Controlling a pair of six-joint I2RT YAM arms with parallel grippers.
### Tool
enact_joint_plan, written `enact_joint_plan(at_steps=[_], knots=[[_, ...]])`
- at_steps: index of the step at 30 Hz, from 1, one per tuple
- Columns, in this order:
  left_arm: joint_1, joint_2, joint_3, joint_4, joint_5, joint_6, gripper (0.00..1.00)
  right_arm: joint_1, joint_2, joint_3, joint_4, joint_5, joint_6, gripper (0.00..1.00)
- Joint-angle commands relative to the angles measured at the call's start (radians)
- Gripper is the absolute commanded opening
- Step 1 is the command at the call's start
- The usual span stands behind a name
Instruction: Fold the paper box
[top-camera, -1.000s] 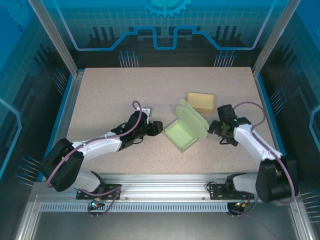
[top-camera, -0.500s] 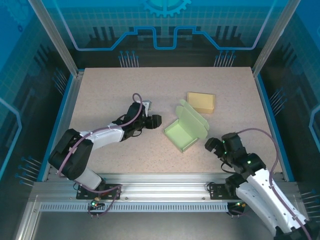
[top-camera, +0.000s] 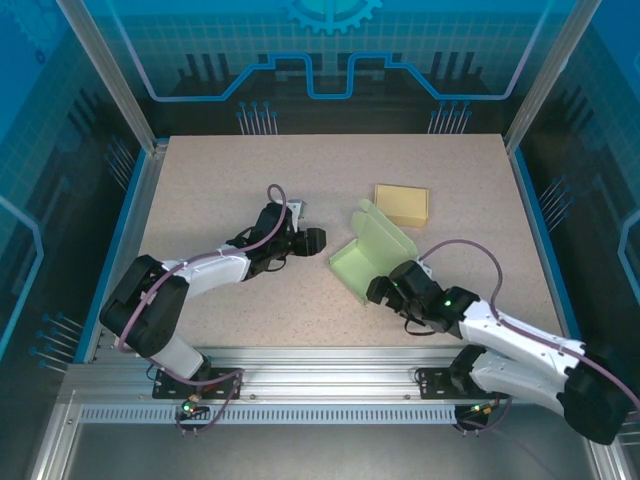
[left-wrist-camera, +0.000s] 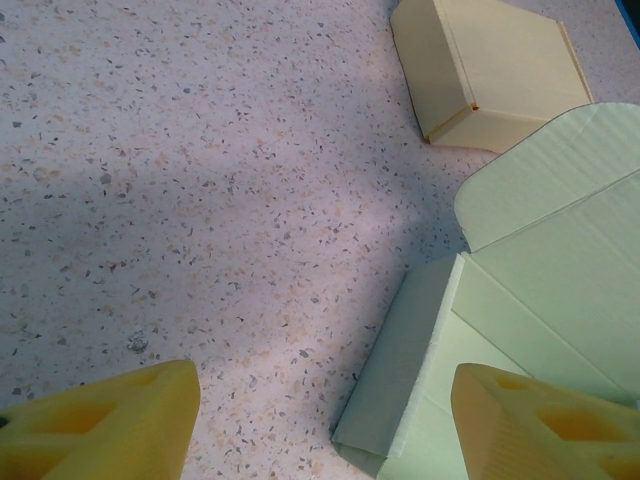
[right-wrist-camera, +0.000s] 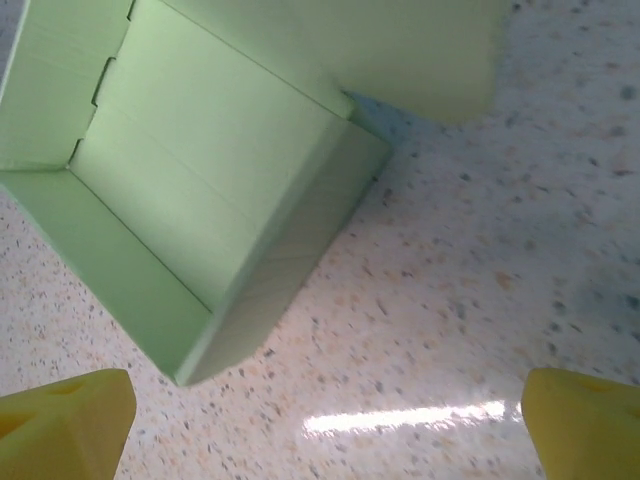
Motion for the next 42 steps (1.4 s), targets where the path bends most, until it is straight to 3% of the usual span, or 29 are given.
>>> enact_joint_plan(at_steps=[1,12,19,25,31,36,42], knots=[[0.009,-0.008,-0.012,0.015,-0.011,-0.022,0.68,0.005,0.064,0.053,0.115,0.034,-0.048,0.98],[0.028,-0.050,-0.027,-0.008,-0.036,-0.005,0.69,-0.063,0.327,0.161,0.262,-0.032,-0.207,0.94],[0.039,-0.070,-0.028,-0.011,-0.054,0.002,0.69,-0.152,0.460,0.233,0.363,-0.202,-0.425,0.93],[0.068,-0.083,-0.038,0.091,-0.023,0.127,0.68,-0.194,0.573,0.383,0.264,-0.259,-0.639,0.94],[0.201,-0.071,0.032,0.076,0.189,0.386,0.67,-0.252,0.498,0.462,0.105,-0.245,-0.739,0.95],[0.249,0.021,0.178,-0.038,0.335,0.637,0.70,-0.257,0.387,0.495,-0.047,-0.130,-0.790,0.96],[0.269,0.193,0.358,-0.079,0.537,0.729,0.71,-0.296,0.302,0.503,-0.103,-0.051,-0.822,0.97]])
